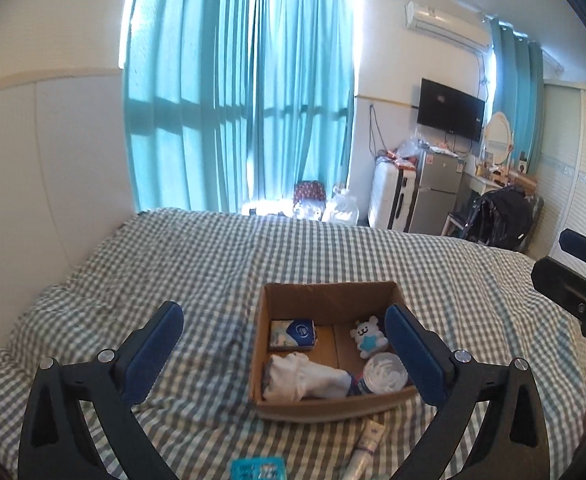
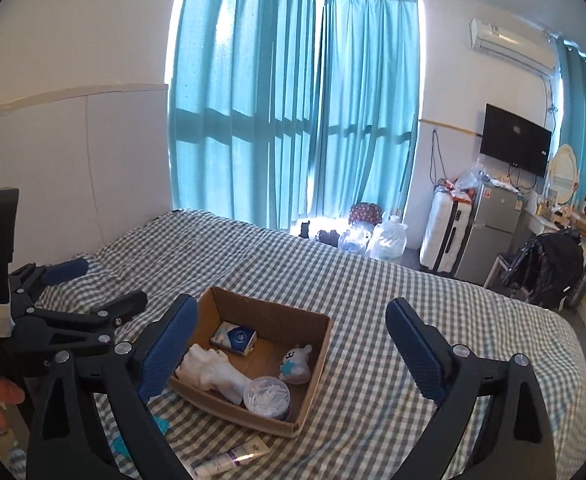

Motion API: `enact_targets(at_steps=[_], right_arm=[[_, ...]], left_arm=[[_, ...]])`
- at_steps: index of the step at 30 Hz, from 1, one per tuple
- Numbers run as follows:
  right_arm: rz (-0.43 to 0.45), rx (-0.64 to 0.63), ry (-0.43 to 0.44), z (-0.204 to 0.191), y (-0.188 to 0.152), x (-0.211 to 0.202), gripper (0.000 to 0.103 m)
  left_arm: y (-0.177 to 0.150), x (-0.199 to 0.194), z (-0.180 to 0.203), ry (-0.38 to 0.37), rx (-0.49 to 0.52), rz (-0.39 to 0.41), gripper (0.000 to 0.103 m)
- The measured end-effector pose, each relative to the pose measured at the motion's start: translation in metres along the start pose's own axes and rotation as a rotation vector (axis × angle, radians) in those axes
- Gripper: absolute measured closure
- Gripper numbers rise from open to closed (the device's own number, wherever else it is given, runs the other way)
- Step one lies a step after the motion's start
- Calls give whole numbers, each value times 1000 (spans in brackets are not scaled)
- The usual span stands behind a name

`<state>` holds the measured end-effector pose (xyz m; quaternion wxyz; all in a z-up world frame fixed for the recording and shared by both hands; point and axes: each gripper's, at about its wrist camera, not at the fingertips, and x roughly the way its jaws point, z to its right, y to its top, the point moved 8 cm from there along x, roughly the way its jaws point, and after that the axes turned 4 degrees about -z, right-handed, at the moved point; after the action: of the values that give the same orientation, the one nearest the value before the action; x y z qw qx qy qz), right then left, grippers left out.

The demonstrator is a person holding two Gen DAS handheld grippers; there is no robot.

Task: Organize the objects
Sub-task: 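Place the tissue pack and white bear into the box, opening both tools, then grasp the lace cloth with the right tool while the left tool grasps the blue clip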

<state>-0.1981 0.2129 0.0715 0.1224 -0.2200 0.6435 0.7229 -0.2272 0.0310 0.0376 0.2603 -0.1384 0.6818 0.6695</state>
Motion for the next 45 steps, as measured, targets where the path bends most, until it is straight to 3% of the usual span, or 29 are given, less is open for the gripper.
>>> enact_targets(at_steps=[5,11,15,20,26,30,32,33,38,40,43,45], right_arm=[[3,-8,7,-18,-17,-36,6],[-47,-26,30,-41,-71,-46,6],[-106,-28,73,-64,-118,-32,6],[-226,-36,86,-84,-179,13,6],[-405,-13,160,-103,-242,59,8],[-468,-32,212,-121,-261,75,23],[-511,-45,206,-125,-269,83,55],[-525,-47,206,-125,-272,86,82],[-486,3,204,-107,-263,76,88],[-455,17,183,-93,-253,68,88],[-426,40,141,-66,-245,57,88],[-411,66,121,-49,-243,51,88]], left_arm=[[-18,-41,-6,19,4,29,0],[-63,-52,-17,83,9,3,0],[-113,-30,-28,87,-52,-70,0],[-184,17,-43,136,-101,-206,0],[-231,48,-61,190,-84,-298,0],[-240,54,-65,181,-102,-315,0],[-241,54,-62,181,-98,-319,0],[-244,55,-61,182,-94,-321,0],[-249,53,-27,126,-40,-341,0],[-253,51,-7,76,-22,-353,0],[-263,48,32,-58,-2,-384,0],[-270,50,48,-94,26,-400,0]])
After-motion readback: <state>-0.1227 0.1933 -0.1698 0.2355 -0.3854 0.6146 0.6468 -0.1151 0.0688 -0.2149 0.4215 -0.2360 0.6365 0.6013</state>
